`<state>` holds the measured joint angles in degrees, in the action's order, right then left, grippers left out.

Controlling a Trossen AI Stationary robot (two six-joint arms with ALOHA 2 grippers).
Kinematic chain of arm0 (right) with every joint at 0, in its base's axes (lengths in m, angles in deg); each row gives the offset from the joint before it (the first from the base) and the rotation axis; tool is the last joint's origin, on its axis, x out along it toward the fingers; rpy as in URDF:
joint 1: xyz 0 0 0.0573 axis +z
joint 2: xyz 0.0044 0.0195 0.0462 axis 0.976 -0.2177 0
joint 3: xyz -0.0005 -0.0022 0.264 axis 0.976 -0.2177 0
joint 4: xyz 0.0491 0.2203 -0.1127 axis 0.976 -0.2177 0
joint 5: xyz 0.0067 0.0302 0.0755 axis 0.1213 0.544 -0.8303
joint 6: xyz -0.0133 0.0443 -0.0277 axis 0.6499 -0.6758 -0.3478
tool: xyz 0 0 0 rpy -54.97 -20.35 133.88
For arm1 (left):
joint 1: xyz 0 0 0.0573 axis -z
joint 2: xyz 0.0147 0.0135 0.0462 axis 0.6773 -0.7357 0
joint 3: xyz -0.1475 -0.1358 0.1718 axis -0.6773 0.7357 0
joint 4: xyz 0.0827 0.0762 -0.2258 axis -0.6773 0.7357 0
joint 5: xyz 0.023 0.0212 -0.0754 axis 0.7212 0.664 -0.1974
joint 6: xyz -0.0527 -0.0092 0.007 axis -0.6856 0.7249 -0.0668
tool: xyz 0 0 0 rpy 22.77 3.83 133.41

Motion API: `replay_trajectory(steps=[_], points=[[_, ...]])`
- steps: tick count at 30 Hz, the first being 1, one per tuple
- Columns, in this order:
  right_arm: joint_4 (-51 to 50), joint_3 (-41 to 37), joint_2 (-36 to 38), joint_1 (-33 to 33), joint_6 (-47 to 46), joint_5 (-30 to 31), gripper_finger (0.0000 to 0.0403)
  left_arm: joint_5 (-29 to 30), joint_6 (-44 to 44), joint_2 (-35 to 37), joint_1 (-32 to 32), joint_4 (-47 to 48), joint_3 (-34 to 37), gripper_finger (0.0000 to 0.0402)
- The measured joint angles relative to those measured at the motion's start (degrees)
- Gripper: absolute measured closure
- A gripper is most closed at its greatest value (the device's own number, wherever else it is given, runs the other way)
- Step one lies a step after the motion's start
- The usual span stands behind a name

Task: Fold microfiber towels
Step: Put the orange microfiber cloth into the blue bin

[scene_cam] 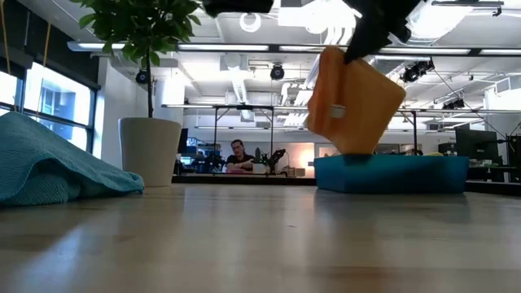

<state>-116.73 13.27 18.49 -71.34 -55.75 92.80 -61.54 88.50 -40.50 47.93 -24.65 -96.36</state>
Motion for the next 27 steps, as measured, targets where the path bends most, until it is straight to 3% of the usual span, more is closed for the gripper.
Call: replay_trajectory(steps=[5, 12, 19, 27], points=[[3.16, 0.0, 0.0, 0.42, 0.29, -0.11, 0.0403, -6.17, 6.7, -0.62, -3.71, -7.59, -0.01, 0.0226], [10.99, 0.04, -0.02, 0.01, 4.41, 0.19, 0.0403, -5.9, 10.48, -5.54, -7.58, -20.34, 0.0, 0.017], [17.18, 0.11, -0.28, -0.11, 7.11, 1.44, 0.0402, -5.9, 17.05, -12.5, -10.06, -35.75, -0.53, 0.0156], [17.63, 0.11, -0.58, -0.11, 6.94, 1.53, 0.0402, -4.9, 23.88, -17.94, -11.5, -37.11, -4.81, 0.0156]])
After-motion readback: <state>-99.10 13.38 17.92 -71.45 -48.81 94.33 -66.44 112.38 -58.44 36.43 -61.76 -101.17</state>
